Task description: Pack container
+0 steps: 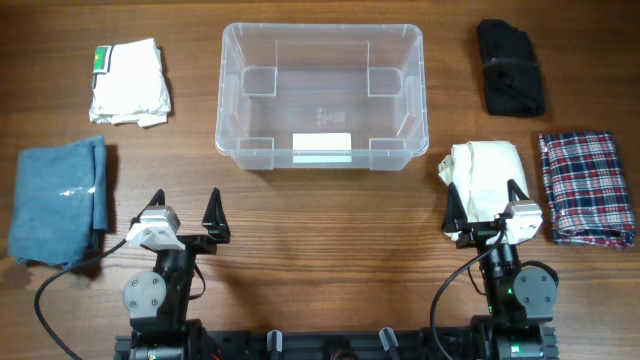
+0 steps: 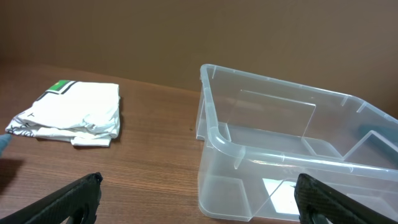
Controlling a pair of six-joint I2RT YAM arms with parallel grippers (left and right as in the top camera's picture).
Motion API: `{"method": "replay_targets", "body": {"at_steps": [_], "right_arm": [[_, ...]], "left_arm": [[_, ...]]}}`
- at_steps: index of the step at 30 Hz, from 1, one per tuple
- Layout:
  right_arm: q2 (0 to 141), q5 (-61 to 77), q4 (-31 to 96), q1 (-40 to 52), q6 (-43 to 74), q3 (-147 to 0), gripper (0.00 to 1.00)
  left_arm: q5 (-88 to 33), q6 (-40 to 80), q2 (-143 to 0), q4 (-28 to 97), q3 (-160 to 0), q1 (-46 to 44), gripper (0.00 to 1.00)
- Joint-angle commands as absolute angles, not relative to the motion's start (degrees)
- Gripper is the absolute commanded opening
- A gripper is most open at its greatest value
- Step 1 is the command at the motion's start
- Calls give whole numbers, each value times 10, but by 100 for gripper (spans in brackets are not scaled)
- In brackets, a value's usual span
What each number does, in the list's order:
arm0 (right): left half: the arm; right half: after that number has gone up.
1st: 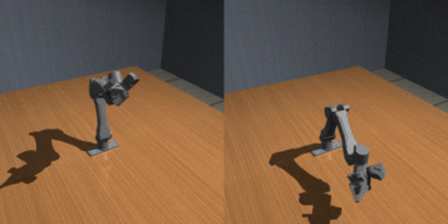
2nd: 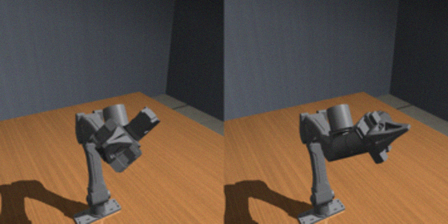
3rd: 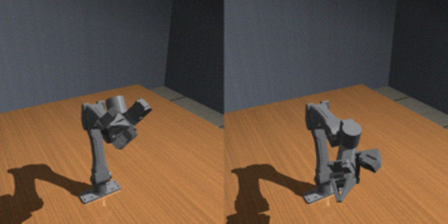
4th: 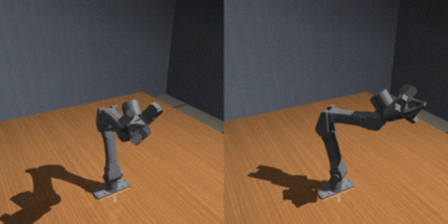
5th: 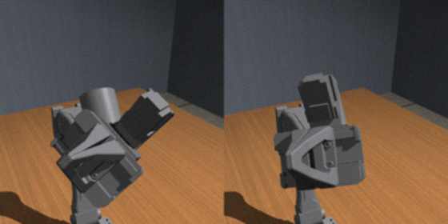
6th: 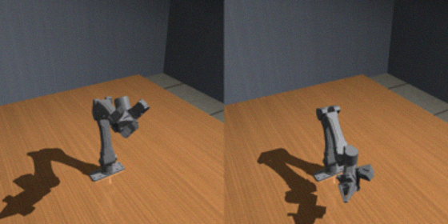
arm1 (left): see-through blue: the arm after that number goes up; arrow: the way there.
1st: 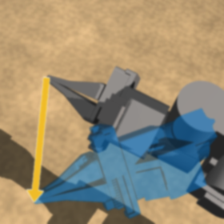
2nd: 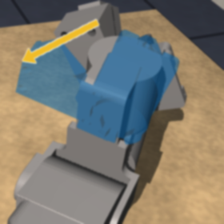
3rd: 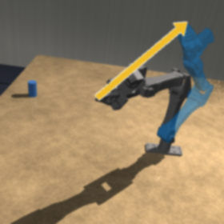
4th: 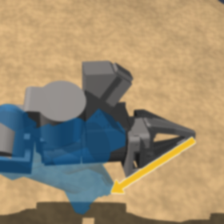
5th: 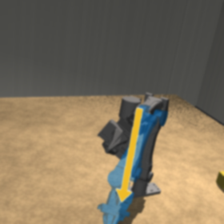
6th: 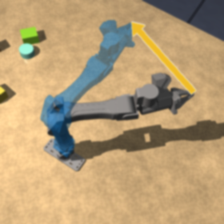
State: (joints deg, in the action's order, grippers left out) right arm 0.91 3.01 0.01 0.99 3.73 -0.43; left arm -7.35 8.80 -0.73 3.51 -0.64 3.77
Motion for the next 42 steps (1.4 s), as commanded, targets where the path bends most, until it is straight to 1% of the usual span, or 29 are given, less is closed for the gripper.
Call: {"method": "replay_targets", "body": {"at_steps": [1, 42], "right_arm": [[11, 39, -1, 12, 30, -3, 100], [11, 39, -15, 12, 30, -3, 100]], "left_arm": [[-70, 77, -4, 37, -3, 40, 100], [-70, 77, -4, 37, -3, 40, 100]]}}
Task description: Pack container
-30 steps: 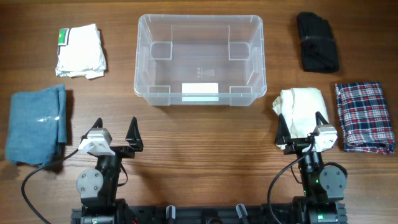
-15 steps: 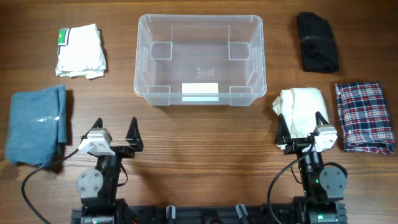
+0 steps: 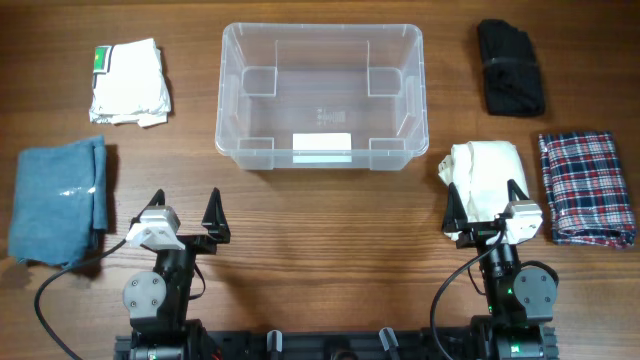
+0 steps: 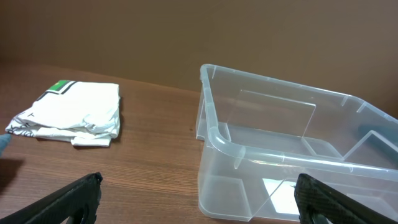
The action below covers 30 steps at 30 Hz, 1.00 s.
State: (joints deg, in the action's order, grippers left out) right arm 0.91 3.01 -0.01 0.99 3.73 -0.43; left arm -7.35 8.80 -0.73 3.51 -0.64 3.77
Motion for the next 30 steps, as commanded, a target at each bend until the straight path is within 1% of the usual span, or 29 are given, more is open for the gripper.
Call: {"method": "replay_targets", "body": {"at_steps": [1, 5, 10, 14, 16, 18, 22, 24, 26, 29, 30], "right_arm": [[11, 39, -20, 12, 29, -3, 100], [11, 27, -62, 12, 30, -3, 100], [11, 28, -182, 12, 31, -8, 100], [29, 62, -144, 12, -7, -76, 100], [62, 55, -84, 12, -60, -140, 100], [128, 0, 29, 11, -100, -246, 100], [300, -46, 251, -3, -118, -466, 100], [419, -43, 349, -30, -119, -585, 100], [505, -17, 412, -59, -126, -653, 100], [631, 79, 513, -110, -166, -722, 100], [658, 91, 531, -121, -165, -732, 100]], "left_arm": [[-70, 77, -4, 37, -3, 40, 100], [-70, 77, -4, 37, -3, 40, 100], [-70, 77, -4, 37, -3, 40, 100], [-70, 77, -4, 37, -3, 40, 100], [-70, 77, -4, 37, -3, 40, 100], [-70, 77, -4, 37, -3, 40, 100], [-70, 77, -4, 37, -3, 40, 100], [-70, 77, -4, 37, -3, 40, 100], [-70, 77, -4, 37, -3, 40, 100], [-70, 77, -4, 37, -3, 40, 100], [-70, 77, -4, 37, -3, 40, 100]]}}
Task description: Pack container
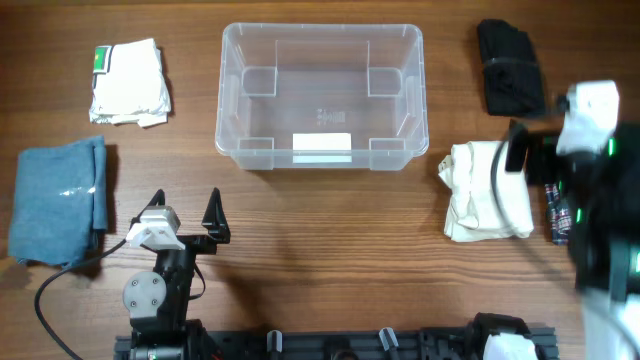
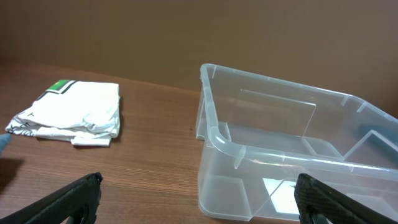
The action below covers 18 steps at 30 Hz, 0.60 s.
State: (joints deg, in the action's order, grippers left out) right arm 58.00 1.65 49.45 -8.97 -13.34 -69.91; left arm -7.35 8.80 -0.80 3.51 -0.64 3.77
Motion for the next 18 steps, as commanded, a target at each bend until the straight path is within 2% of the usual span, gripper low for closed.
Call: {"method": "replay_targets", "body": {"at_steps": [1, 7, 18], "right_arm": [[702, 93, 555, -137, -159, -745, 100], [841, 106, 570, -171, -166, -752, 100], [953, 107, 550, -211, -161, -752, 100]], "left_arm": [[-70, 77, -4, 37, -3, 40, 100], [-70, 77, -4, 37, -3, 40, 100], [-70, 77, -4, 37, -3, 40, 100]]}}
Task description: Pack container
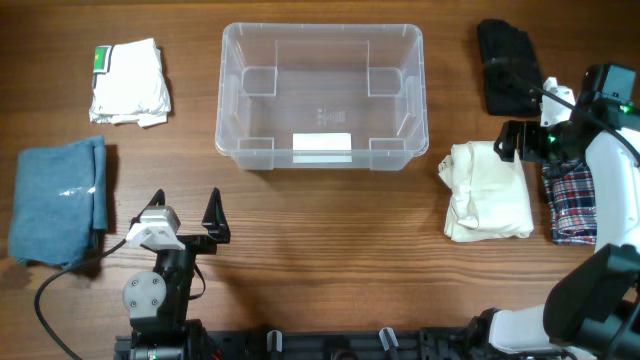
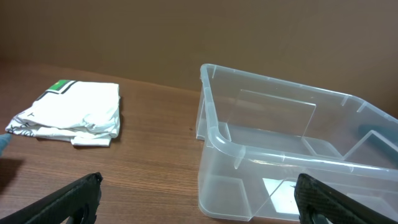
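Observation:
The clear plastic container [image 1: 320, 140] stands empty at the back middle; its near left corner [image 2: 214, 134] fills the left wrist view. My left gripper [image 1: 186, 206] rests open near the front edge, its fingers [image 2: 81, 193] wide apart over bare wood. My right gripper [image 1: 510, 141] hovers at the far right corner of the crumpled cream cloth [image 1: 487, 190]; its dark fingers look spread, with nothing in them. A folded white shirt [image 1: 128, 82] with a green label lies at the back left, also the white shirt [image 2: 71, 113] in the wrist view.
A folded blue towel [image 1: 58, 200] lies at the left edge. A black garment [image 1: 509, 68] sits at the back right. A plaid cloth [image 1: 570, 200] lies right of the cream cloth, partly under my right arm [image 1: 610, 150].
My right arm, a blur over the right side before, now shows sharply with its gripper at the cream cloth's far right corner. The left arm and all the cloths are as before.
Both arms were parked at the front edge with grippers open, the right one just in front of the cream cloth, through two moments. Then the right arm was up over the right side. Now its gripper is by the cream cloth's far corner.

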Controlling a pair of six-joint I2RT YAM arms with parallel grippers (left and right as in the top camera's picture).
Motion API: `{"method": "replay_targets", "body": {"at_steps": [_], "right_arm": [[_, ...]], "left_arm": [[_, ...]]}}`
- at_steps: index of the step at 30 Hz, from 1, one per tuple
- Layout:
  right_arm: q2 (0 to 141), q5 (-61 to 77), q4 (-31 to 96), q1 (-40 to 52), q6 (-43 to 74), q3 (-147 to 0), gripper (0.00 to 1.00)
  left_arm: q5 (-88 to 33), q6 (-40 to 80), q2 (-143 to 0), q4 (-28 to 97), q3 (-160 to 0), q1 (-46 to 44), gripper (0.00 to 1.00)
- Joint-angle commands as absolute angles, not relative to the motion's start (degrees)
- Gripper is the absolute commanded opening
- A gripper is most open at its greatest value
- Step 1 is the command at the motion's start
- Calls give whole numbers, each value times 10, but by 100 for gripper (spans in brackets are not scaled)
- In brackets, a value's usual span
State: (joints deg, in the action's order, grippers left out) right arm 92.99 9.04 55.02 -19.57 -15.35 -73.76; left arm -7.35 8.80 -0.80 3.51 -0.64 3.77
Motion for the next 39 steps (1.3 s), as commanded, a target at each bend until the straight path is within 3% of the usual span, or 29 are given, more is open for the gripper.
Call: {"method": "replay_targets", "body": {"at_steps": [1, 20, 33, 39], "right_arm": [[958, 105, 554, -212, -161, -752, 100], [1025, 106, 620, -212, -165, -740, 100], [1028, 43, 529, -214, -143, -670, 100], [1028, 78, 486, -214, -132, -628, 100]], "left_arm": [[-70, 77, -4, 37, -3, 40, 100], [-70, 77, -4, 37, -3, 40, 100], [-70, 77, -4, 37, -3, 40, 100], [-70, 77, -4, 37, -3, 40, 100]]}}
